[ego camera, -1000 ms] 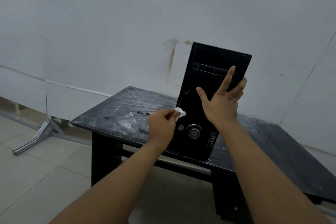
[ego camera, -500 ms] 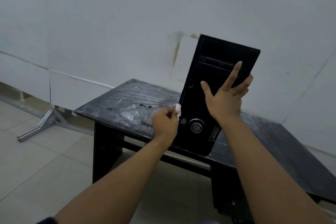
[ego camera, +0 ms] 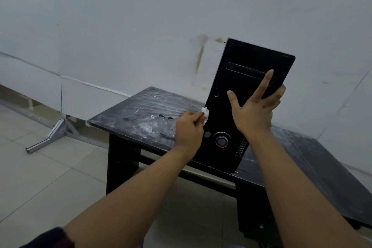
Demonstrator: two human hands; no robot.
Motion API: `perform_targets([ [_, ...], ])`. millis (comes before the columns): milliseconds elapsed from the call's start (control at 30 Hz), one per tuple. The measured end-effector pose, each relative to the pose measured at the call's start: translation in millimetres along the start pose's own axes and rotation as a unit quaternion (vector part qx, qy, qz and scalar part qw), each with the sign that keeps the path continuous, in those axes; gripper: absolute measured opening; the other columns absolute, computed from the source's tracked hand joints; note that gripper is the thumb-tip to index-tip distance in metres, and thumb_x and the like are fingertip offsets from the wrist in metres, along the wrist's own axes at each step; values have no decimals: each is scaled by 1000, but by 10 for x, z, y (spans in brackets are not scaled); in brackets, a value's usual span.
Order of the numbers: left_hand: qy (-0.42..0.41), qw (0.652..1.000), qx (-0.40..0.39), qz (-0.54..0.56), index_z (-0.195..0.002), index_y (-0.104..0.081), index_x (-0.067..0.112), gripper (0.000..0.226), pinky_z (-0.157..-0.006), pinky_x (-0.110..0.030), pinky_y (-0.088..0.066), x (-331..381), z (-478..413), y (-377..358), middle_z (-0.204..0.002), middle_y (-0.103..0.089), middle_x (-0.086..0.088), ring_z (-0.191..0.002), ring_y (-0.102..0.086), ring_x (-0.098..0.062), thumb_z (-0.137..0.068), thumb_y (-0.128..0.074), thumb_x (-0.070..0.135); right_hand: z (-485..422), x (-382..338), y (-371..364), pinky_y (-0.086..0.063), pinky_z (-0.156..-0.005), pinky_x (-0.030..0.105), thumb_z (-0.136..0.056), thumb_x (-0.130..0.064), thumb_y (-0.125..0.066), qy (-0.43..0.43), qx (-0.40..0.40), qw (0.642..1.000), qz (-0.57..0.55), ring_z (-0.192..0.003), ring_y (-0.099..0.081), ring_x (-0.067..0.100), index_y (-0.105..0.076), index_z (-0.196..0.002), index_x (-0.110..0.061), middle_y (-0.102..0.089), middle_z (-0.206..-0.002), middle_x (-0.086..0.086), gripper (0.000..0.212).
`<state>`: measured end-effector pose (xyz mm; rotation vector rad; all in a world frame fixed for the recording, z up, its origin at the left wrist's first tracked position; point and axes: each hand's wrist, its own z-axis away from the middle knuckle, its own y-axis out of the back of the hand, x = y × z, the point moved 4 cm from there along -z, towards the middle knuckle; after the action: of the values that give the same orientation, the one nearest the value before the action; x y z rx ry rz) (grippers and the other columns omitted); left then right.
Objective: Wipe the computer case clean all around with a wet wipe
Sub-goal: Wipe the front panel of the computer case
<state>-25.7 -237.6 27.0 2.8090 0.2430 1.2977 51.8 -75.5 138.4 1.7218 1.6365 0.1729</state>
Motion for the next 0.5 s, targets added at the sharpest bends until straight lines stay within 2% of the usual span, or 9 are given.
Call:
perform_targets([
  [67, 5, 1000, -5, 1, -113, -81, 3, 18, -84, -31, -60, -11, 28, 39, -98, -77, -6, -88, -70, -16, -98, -74, 9, 0, -7, 1, -52, -99, 72, -93, -83, -49, -2, 1, 1000, 0, -151, -17, 58, 31, -162, -37, 17, -168, 30, 115],
  [200, -22, 999, 25, 17, -107, -83, 6, 14, -80, -12, -52, 225, -224, 49, -95, -77, -3, -83, -68, -8, -94, -77, 7, -7, -2, -5, -51, -102, 70, -92, -83, -49, -4, -1, 1000, -1, -150, -18, 57, 31, -162, -37, 18, -168, 30, 115],
  [300, -28, 999, 29, 18, -106, -83, 5, 13, -79, -8, -50, 301, -352, 48, -94, -77, -1, -82, -68, -6, -93, -78, 6, -12, 1, -11, -50, -104, 70, -92, -83, -50, -7, 0, 1000, -3, -152, -16, 57, 31, -161, -38, 19, -169, 29, 115],
  [367, -35, 999, 16, 10, -108, -82, 5, 15, -80, -10, -52, 212, -278, 44, -96, -77, -2, -83, -68, -6, -94, -77, 7, -8, 2, -20, -49, -104, 70, -93, -83, -50, -8, 1, 1000, -4, -152, -16, 57, 30, -162, -37, 18, -168, 30, 115],
  [500, -22, 998, -38, -49, -111, -81, 2, 17, -84, -24, -59, -100, 2, 41, -99, -77, -10, -84, -68, -12, -95, -75, 3, 7, -2, -23, -50, -103, 70, -93, -83, -48, -11, 5, 1000, 1, -150, -18, 56, 29, -162, -36, 17, -168, 31, 114],
])
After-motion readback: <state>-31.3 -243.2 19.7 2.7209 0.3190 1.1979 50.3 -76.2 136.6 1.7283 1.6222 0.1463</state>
